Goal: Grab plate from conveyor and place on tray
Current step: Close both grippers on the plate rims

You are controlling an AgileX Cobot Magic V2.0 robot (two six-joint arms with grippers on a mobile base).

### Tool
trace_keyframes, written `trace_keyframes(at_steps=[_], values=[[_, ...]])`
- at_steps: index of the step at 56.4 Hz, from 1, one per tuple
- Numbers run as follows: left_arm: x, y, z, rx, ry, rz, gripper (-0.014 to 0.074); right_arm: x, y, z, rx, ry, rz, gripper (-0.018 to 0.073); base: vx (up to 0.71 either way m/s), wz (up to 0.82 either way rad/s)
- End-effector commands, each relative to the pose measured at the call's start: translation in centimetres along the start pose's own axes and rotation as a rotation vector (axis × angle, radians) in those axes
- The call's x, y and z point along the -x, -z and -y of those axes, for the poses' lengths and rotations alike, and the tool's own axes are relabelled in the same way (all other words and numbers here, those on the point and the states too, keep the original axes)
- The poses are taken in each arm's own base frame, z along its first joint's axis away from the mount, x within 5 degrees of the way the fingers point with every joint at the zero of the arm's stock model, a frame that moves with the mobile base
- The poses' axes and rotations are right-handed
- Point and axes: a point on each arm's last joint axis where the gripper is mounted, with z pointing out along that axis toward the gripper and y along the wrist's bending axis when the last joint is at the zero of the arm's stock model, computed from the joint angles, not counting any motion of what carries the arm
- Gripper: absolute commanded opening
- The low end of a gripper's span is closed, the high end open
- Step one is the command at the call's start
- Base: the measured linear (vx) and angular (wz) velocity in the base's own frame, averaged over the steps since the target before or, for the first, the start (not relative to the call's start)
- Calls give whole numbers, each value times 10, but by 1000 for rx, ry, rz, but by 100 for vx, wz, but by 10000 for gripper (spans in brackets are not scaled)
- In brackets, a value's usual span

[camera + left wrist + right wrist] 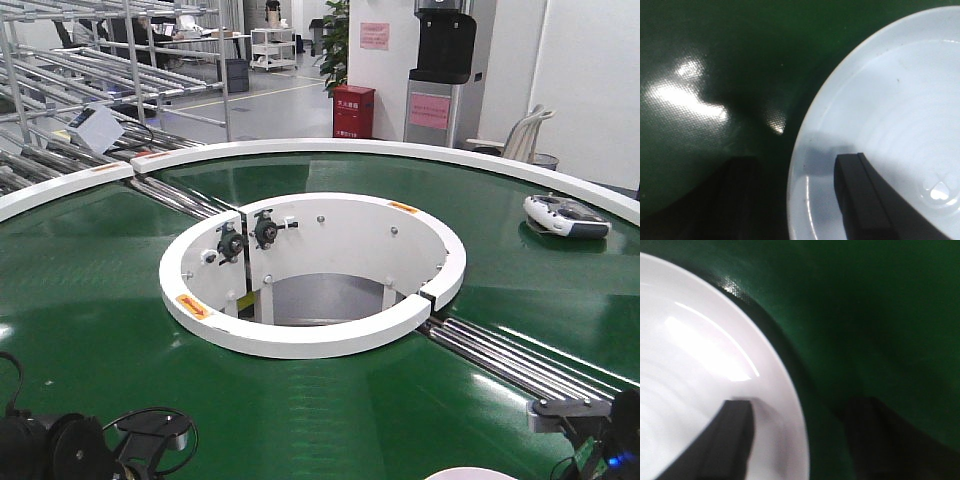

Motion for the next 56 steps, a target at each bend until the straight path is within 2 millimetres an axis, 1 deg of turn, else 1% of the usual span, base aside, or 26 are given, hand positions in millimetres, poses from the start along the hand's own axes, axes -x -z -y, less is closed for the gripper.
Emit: trace_keyframes(at_steps=[1,5,9,13,14,18,22,26,30,33,34,38,42,45,51,56], values=[[11,6,6,-17,9,86,450,12,10,3,-7,6,81,333,0,0],[11,6,6,-16,9,90,396,11,8,3,-4,3,72,221,0,0],[11,6,6,-16,9,89,298,11,8,3,-5,5,64,98,0,0],[11,6,6,-16,9,89,165,10,8,3,-6,8,53,-17,0,0],[11,6,6,-16,7,89,123,10,8,3,-6,8,52,-16,0,0],[11,7,6,-17,6,91,0,9,8,3,-6,7,42,-15,0,0],[11,12,7,-20,2,102,-8,7,11,3,-7,7,36,-15,0,0],[13,23,9,-27,-4,137,-8,7,17,3,-8,9,42,-15,0,0],[15,42,13,-37,-14,201,-7,6,28,3,-9,9,67,-15,0,0],[16,54,15,-42,-23,242,-7,6,40,3,-8,8,98,-15,0,0],[16,63,16,-43,-30,272,-7,6,47,3,-7,7,118,-15,0,0],[16,85,18,-47,-51,350,-6,4,67,4,-7,6,171,-15,0,0],[15,104,21,-49,-69,414,-6,0,93,4,-5,4,243,-13,0,0],[12,122,22,-51,-84,474,-5,-4,112,4,-4,2,299,-13,0,0],[6,150,24,-35,-124,572,-3,-20,154,5,-2,-1,415,-13,0,0],[0,173,24,-22,-136,645,-1,-35,182,5,-1,-2,487,-13,0,0]])
